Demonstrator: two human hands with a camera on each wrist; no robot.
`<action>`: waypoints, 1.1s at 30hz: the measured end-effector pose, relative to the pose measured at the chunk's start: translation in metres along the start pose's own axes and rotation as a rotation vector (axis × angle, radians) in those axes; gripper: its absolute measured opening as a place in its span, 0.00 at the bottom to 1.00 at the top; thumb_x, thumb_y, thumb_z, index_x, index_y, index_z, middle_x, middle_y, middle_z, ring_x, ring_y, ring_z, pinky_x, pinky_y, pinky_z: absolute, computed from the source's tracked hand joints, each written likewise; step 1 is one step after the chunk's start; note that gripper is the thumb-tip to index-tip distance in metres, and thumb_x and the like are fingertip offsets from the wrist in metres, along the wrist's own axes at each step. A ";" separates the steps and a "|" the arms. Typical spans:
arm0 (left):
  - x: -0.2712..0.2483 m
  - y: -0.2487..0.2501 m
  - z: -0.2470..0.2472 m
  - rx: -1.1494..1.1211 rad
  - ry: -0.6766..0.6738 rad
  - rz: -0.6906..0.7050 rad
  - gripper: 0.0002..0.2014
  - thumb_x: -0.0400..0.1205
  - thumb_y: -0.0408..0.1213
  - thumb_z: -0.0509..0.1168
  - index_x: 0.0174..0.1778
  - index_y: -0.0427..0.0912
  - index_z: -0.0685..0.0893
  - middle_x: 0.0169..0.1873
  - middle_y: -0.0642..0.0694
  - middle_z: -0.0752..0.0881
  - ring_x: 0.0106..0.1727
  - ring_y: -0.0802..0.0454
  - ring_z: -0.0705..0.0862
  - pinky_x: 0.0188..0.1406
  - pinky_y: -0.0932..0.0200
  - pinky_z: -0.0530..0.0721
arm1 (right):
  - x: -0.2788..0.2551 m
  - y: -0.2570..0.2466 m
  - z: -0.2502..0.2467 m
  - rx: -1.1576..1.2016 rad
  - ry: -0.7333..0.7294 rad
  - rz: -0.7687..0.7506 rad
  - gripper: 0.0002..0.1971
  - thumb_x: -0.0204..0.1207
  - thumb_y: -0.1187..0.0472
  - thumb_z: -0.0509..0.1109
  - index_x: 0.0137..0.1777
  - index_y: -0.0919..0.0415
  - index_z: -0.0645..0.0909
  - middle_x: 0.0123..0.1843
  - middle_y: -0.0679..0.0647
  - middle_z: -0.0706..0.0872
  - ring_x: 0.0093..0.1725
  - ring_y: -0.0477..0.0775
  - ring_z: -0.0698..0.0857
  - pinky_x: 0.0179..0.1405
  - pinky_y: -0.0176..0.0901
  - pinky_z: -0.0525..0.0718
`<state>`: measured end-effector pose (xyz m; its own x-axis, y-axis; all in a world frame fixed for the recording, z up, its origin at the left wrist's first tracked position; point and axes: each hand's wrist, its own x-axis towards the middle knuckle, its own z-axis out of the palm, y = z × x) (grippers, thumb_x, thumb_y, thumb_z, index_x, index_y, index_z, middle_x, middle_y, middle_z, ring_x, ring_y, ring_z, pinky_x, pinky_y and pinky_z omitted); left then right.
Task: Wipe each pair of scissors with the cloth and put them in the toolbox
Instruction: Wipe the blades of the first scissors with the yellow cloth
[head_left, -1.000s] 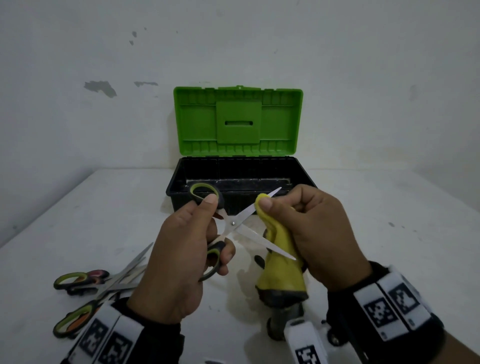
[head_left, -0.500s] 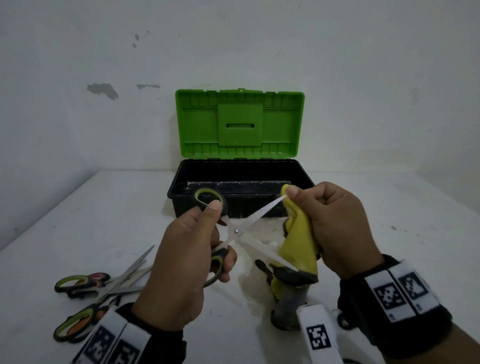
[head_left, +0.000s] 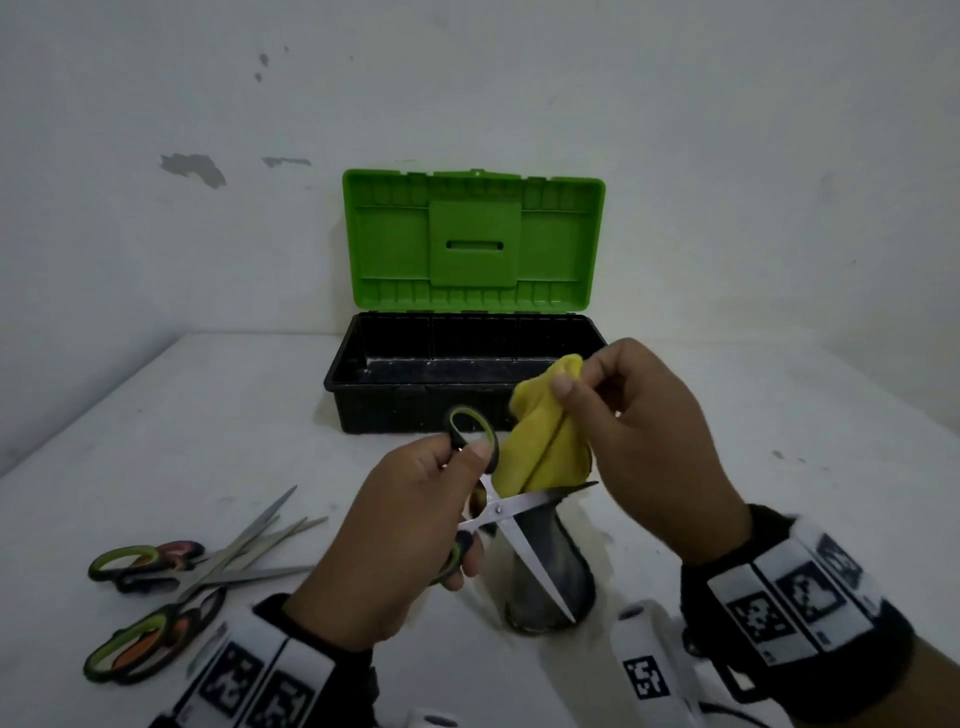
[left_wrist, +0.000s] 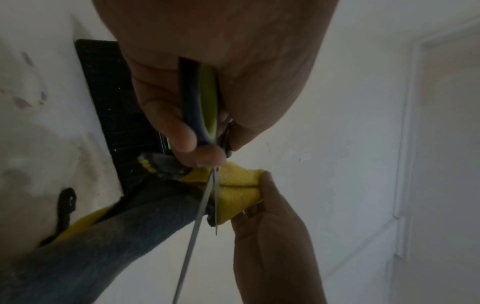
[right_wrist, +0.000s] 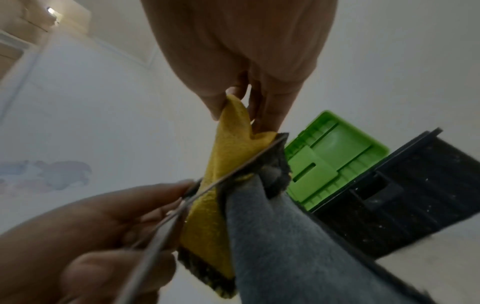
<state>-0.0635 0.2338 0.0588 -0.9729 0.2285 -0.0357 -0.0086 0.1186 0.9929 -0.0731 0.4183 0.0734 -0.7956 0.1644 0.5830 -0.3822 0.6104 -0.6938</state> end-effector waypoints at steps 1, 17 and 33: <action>0.002 -0.001 -0.001 0.006 0.004 0.010 0.16 0.86 0.48 0.61 0.42 0.39 0.83 0.24 0.43 0.78 0.19 0.45 0.78 0.17 0.59 0.74 | -0.006 -0.003 0.001 0.080 -0.082 -0.016 0.11 0.81 0.51 0.71 0.41 0.54 0.76 0.34 0.52 0.83 0.33 0.44 0.82 0.33 0.37 0.82; 0.005 0.002 -0.008 0.121 -0.022 0.204 0.14 0.86 0.46 0.61 0.41 0.41 0.83 0.17 0.45 0.79 0.15 0.52 0.77 0.18 0.58 0.77 | -0.022 0.005 -0.010 -0.083 -0.460 -0.266 0.17 0.71 0.45 0.76 0.58 0.46 0.84 0.56 0.37 0.86 0.56 0.36 0.83 0.52 0.24 0.79; -0.002 0.003 -0.013 0.200 -0.065 0.329 0.16 0.83 0.50 0.59 0.39 0.41 0.82 0.17 0.39 0.80 0.13 0.54 0.76 0.17 0.58 0.77 | 0.002 -0.013 -0.019 -0.233 -0.905 -0.218 0.09 0.81 0.47 0.70 0.54 0.50 0.86 0.42 0.42 0.88 0.40 0.40 0.85 0.36 0.29 0.79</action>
<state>-0.0642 0.2215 0.0629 -0.8994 0.3460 0.2671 0.3528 0.2138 0.9109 -0.0605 0.4254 0.0920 -0.8167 -0.5722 0.0740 -0.5393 0.7115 -0.4504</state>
